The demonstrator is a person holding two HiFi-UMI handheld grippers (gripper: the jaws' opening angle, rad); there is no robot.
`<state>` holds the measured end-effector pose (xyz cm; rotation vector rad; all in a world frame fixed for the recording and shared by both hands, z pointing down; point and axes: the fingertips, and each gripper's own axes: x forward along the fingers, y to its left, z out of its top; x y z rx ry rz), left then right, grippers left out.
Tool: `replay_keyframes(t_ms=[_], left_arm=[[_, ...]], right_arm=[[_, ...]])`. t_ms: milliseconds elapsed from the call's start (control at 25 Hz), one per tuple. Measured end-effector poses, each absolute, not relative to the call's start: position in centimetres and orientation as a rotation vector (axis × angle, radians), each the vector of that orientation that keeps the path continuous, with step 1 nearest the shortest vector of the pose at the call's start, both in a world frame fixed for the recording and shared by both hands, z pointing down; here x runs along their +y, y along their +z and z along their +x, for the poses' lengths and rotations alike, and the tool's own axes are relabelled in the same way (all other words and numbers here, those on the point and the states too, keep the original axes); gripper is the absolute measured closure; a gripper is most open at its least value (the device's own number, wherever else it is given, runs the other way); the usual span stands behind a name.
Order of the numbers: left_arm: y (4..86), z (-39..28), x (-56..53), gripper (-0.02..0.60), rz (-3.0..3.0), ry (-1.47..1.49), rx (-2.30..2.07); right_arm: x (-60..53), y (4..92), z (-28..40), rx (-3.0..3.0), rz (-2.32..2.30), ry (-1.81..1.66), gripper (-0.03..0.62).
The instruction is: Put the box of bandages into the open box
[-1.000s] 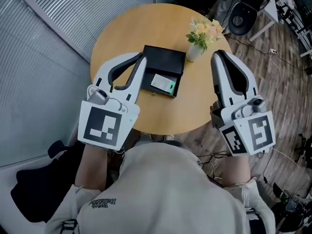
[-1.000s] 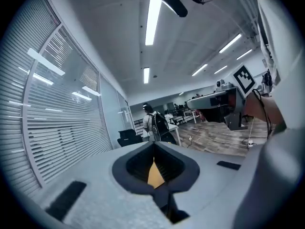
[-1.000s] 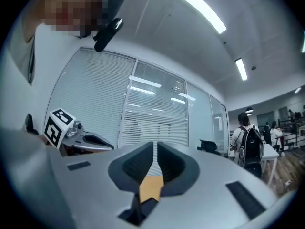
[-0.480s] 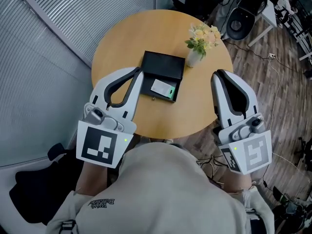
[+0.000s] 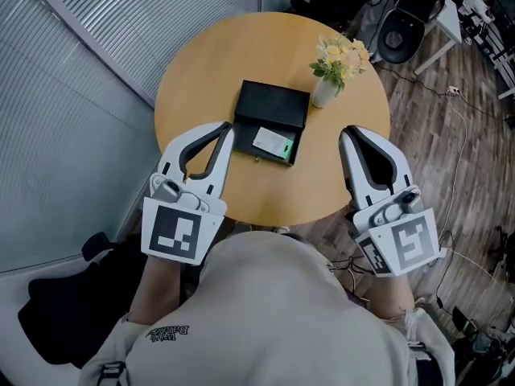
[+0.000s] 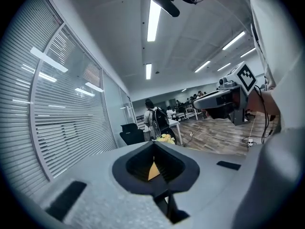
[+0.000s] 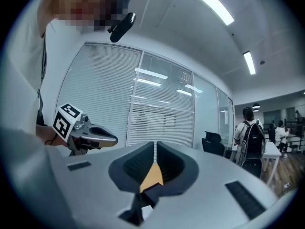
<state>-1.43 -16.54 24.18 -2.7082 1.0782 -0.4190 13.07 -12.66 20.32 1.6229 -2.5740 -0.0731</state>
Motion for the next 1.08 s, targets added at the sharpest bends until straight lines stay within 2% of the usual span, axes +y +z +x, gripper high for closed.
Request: replay_keyframes(t_ms=[640, 1080], left_arm=[[25.5, -1.2, -16.4, 0.560, -2.802, -0.420, 1.083], [26.1, -1.3, -16.3, 0.560, -2.863, -0.402, 1.104]], right_arm=[[-12.9, 21.4, 13.5, -2.540, 1.609, -0.085, 0.556], [-13.3, 21.9, 13.5, -2.632, 1.617, 0.056, 0.556]])
